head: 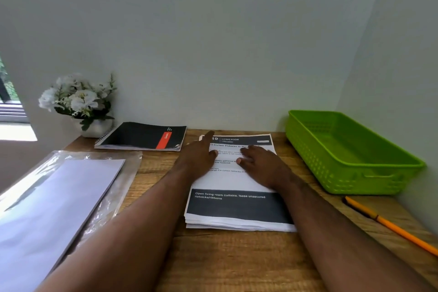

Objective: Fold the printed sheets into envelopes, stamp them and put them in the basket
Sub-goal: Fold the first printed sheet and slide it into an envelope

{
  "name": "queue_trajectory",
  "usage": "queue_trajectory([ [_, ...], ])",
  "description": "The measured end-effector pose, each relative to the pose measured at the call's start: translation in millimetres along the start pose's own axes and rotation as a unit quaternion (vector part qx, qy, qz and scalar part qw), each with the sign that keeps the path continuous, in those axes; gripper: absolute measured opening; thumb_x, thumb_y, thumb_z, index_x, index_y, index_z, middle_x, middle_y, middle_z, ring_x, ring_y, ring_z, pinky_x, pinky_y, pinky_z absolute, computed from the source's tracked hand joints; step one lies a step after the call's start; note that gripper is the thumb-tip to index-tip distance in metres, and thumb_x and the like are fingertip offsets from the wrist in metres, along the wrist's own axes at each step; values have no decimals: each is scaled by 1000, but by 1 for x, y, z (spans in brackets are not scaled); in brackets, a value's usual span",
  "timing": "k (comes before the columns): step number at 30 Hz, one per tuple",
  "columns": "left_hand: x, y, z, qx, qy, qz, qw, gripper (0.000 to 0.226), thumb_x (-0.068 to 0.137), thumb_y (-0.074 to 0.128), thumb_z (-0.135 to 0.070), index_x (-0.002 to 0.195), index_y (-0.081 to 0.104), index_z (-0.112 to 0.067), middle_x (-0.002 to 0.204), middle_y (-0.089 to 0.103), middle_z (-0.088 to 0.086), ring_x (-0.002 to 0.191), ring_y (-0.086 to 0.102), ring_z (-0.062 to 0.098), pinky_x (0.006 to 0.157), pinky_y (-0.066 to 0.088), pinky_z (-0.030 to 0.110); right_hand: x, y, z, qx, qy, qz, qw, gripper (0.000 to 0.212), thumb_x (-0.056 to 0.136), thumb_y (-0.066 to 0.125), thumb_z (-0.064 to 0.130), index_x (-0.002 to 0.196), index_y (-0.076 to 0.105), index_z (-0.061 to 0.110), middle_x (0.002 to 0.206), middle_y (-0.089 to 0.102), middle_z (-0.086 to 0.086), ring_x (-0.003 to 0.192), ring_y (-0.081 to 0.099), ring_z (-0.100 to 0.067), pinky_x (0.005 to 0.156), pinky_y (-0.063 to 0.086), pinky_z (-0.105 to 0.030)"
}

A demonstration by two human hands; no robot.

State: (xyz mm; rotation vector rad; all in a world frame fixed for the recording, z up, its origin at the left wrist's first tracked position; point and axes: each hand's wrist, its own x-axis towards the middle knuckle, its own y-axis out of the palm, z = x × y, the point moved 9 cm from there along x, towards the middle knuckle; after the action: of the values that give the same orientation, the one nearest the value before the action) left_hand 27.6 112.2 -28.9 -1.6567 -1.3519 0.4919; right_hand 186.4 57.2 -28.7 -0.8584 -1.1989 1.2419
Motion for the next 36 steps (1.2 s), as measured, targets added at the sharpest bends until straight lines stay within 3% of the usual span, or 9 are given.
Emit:
queue_trajectory([
  [6, -5, -9, -11, -37, 46, -18, 998, 72, 94, 56, -23, 152, 16, -38, 139, 54, 10, 125, 51, 28, 106, 41, 41, 3, 0, -3, 33, -12, -27, 999, 50, 95, 45, 47, 137, 48, 19, 141, 46, -5, 133, 39, -21, 109, 32, -37],
  [9, -15, -21, -20, -135, 66, -52, 987, 77, 92, 59, -13, 151, 19, -42, 135, 56, 3, 99, 61, 5, 80, 54, 24, -1, -11, -4, 28, -11, -95, 995, 70, 89, 55, 51, 148, 28, 25, 156, 24, -7, 144, 21, -24, 116, 21, -39],
  [15, -16, -37, -14, -419, 6, -79, 905, 110, 80, 70, 6, 147, 6, -52, 153, 32, 6, 84, 68, 7, 64, 61, 36, -8, -32, 1, -17, -4, -141, 990, 102, 79, 64, 56, 150, -6, 36, 160, -13, 3, 146, -15, -25, 115, -1, -53],
  [18, -17, -31, -13, -470, -22, -41, 881, 107, 82, 65, 12, 149, 5, -47, 119, 66, 10, 81, 73, 18, 61, 60, 33, -9, -44, 9, -50, -17, -173, 984, 114, 72, 71, 53, 148, -13, 39, 160, -16, 3, 146, -19, -25, 113, -3, -56],
  [21, -17, -33, -15, -455, 20, -57, 888, 83, 79, 57, 22, 142, 42, -32, 96, 74, 8, 87, 72, 19, 76, 58, 34, -11, -56, 15, -85, -30, -232, 969, 111, 70, 76, 43, 150, -1, 37, 161, 4, -2, 148, -5, -26, 112, 5, -60],
  [23, -18, -37, -16, -420, 52, -91, 901, 58, 76, 53, 24, 110, 71, -20, 88, 76, -1, 87, 70, 14, 82, 55, 38, -12, -61, 18, -107, -51, -266, 957, 91, 67, 79, 32, 144, 31, 30, 152, 35, -3, 146, 18, -28, 108, 14, -62],
  [26, -18, -37, -9, -389, 37, -112, 914, 48, 76, 56, 15, 75, 78, -28, 80, 76, -3, 80, 72, 15, 79, 56, 36, -17, -68, 20, -125, -73, -336, 931, 43, 62, 82, 16, 103, 68, 21, 110, 69, 0, 120, 56, -26, 102, 23, -61],
  [30, -16, -32, -6, -355, 34, -76, 931, 13, 79, 72, -13, 85, 77, -23, 87, 76, -1, 82, 73, 18, 81, 58, 39, -24, -74, 16, -115, -48, -372, 920, 45, 68, 79, 21, 110, 65, 26, 92, 71, 3, 90, 66, -22, 96, 19, -43],
  [36, -23, -47, -15, -310, 70, -125, 940, 5, 84, 73, -19, 90, 73, -19, 80, 74, -7, 71, 70, 8, 66, 55, 21, -27, -83, 14, -126, -26, -409, 904, 52, 72, 72, 24, 122, 57, 27, 86, 67, 5, 80, 63, -23, 81, 22, -38],
])
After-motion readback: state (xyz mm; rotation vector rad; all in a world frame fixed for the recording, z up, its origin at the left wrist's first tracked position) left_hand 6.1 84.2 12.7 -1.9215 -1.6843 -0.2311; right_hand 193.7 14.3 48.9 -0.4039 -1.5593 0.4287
